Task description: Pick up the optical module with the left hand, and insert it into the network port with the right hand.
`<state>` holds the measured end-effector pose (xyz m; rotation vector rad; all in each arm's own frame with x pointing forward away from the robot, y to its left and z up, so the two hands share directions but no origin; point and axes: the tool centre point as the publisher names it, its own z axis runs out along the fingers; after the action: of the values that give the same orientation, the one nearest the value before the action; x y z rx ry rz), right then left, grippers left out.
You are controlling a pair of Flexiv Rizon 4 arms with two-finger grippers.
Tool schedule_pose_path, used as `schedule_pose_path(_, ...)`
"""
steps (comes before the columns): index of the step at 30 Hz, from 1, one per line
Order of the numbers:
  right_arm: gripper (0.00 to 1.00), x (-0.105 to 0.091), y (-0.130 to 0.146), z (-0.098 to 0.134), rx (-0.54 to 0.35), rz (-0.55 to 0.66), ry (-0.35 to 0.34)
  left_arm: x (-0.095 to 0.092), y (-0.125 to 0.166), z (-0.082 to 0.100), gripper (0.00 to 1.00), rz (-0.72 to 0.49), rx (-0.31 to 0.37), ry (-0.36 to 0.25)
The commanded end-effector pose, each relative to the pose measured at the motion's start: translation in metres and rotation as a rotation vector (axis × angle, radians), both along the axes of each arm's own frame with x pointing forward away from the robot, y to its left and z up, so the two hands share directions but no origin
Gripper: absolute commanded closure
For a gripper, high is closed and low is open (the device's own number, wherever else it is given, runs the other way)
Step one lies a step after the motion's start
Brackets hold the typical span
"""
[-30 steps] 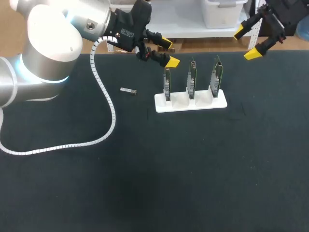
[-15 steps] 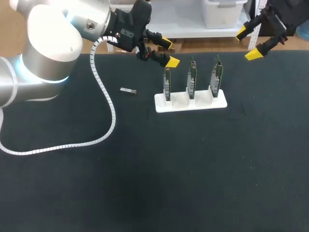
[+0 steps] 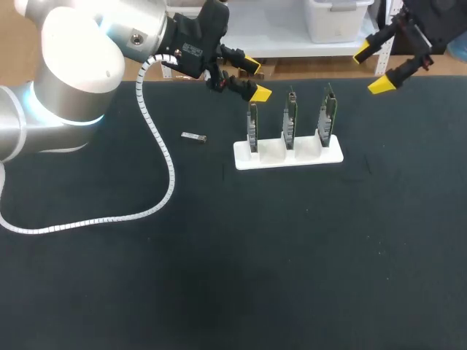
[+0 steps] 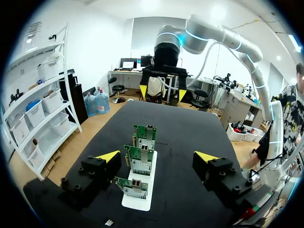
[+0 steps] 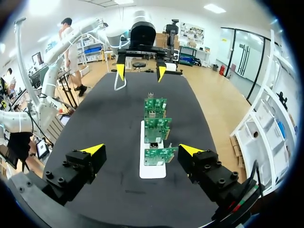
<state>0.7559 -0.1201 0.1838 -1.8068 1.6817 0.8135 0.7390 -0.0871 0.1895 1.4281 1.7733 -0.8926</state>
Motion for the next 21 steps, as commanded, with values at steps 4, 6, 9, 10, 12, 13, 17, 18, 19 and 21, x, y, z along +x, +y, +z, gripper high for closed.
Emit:
schedule_pose_path(4,0.0,-0.0094,0.0062,0.0014,0.017,0.0,-0.005,-0.0004,-0.0007,0.001,0.0,0.003,0.006,0.002)
schedule_pose_path(6,0.0,-0.0102,0.0073,0.0015,0.02,0.003,-0.005,-0.0004,-0.0007,0.001,0.0,0.003,0.006,0.002)
schedule_pose_path(9,0.0,-0.0109,0.0087,0.0016,0.022,0.007,-0.005,-0.0004,-0.0007,0.001,0.0,0.003,0.006,0.002)
schedule_pose_path(10,0.0,-0.0111,0.0088,0.0018,0.016,0.002,-0.005,-0.0004,-0.0007,0.001,0.0,0.003,0.006,0.002)
schedule_pose_path(12,0.0,-0.0099,0.0082,0.0009,-0.023,-0.011,0.002,-0.0004,-0.0007,0.001,0.0,0.003,0.006,0.002)
schedule_pose_path(13,0.0,-0.0099,0.0082,0.0009,-0.023,-0.011,0.002,-0.0004,-0.0007,0.001,0.0,0.003,0.006,0.002)
schedule_pose_path(17,0.0,-0.0099,0.0082,0.0009,-0.023,-0.011,0.002,-0.0004,-0.0007,0.001,0.0,0.003,0.006,0.002)
schedule_pose_path(18,0.0,-0.0099,0.0082,0.0009,-0.023,-0.011,0.002,-0.0004,-0.0007,0.001,0.0,0.003,0.006,0.002)
schedule_pose_path(19,0.0,-0.0099,0.0082,0.0009,-0.023,-0.011,0.002,-0.0004,-0.0007,0.001,0.0,0.003,0.006,0.002)
schedule_pose_path(21,0.0,-0.0099,0.0082,0.0009,-0.023,-0.011,0.002,-0.0004,-0.0007,0.001,0.0,0.003,0.006,0.002)
